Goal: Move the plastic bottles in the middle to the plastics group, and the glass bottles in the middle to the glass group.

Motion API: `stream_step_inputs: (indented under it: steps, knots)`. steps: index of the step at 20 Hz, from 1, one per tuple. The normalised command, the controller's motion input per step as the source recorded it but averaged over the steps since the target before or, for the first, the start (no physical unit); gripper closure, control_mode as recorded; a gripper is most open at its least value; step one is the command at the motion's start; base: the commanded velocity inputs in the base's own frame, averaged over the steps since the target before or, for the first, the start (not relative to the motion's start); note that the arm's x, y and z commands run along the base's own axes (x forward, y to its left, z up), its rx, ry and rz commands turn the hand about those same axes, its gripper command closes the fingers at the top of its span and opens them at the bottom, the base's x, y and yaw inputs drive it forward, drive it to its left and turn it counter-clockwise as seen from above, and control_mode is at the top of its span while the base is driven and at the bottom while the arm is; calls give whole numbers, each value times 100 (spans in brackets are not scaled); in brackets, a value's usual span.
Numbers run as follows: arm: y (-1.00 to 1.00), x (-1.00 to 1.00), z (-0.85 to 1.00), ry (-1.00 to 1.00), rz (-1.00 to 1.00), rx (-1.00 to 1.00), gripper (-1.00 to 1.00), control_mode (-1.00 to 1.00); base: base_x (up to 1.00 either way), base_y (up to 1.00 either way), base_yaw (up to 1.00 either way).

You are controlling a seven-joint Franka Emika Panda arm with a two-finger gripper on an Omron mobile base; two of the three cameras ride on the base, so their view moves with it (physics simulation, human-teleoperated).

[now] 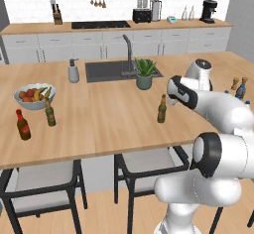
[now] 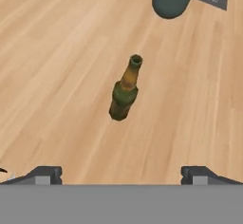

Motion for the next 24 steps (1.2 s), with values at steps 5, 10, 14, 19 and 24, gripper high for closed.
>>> stream_step_inputs:
  steps: [5, 10, 14, 19, 24]
  knots:
    - [10, 48, -5, 2, -5, -2, -100, -100, 0, 0, 0]
    - [26, 7, -27, 0, -14, 0, -100, -100, 0, 0, 0]
    - [23, 3, -43, 0, -14, 0, -100, -100, 0, 0, 0]
    - [6, 28, -30, 0, -8, 0, -100, -100, 0, 0, 0]
    - [0, 39, -18, 1, -1, 0, -100, -100, 0, 0, 0]
